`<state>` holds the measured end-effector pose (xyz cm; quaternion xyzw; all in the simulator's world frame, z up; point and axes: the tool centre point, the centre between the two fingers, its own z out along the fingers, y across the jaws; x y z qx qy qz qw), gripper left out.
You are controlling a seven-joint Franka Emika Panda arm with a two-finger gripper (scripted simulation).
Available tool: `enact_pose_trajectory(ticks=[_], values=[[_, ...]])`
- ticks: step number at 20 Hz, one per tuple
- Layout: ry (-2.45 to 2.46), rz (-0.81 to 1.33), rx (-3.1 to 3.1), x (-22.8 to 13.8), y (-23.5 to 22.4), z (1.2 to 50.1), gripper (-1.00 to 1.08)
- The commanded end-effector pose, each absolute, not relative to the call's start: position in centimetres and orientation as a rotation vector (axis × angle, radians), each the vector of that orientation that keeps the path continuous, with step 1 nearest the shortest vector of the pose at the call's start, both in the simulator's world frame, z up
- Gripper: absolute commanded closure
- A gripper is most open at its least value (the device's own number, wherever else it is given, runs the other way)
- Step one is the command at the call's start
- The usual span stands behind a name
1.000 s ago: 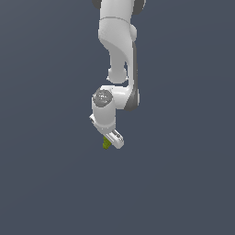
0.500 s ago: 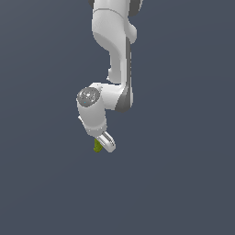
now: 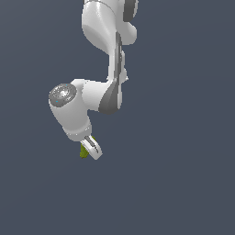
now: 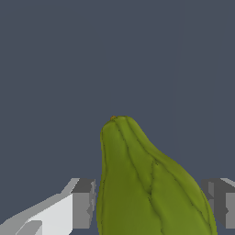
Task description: Pick up the object and move it to a goal position.
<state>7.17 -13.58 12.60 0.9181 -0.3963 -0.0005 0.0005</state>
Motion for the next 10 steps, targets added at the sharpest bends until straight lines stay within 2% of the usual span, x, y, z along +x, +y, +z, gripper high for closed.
enact_pose_trajectory(ticks=[1, 10], values=[[-1.244, 0.001, 2.884, 8.1, -14.5, 13.6, 1.08], [-1.244, 0.001, 2.884, 10.1, -16.5, 15.5, 1.08]])
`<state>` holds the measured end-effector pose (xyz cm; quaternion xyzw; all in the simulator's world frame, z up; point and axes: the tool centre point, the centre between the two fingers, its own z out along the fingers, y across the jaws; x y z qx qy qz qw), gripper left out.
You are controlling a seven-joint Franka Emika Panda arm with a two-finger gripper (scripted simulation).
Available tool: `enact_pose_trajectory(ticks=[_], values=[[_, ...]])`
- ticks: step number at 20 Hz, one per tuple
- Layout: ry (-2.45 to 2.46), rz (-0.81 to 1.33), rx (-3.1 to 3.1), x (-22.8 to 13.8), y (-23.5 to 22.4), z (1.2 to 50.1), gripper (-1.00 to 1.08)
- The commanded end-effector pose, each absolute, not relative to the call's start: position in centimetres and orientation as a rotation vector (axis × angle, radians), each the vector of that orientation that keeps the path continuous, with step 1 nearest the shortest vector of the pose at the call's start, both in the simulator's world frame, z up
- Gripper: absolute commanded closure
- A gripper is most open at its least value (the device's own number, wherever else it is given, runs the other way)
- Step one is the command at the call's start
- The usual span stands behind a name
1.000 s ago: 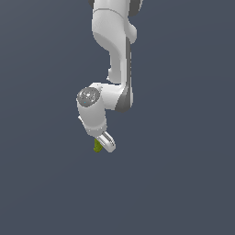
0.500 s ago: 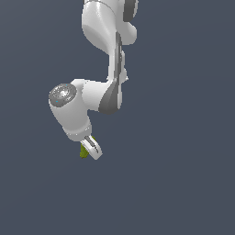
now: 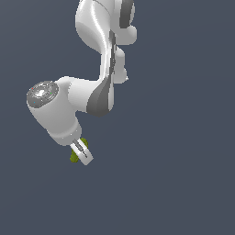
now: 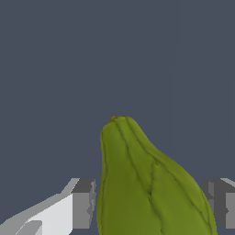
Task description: Pick up the object and move it to a goal position.
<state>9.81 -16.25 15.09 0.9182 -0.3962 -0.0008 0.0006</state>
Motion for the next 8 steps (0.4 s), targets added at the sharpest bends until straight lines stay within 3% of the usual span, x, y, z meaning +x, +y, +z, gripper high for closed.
enact_pose_trajectory(ticks=[1, 8], values=[[-1.244, 0.000, 2.885, 10.25, -16.61, 15.53, 1.08], [-1.244, 0.000, 2.885, 10.63, -16.91, 15.81, 1.08]])
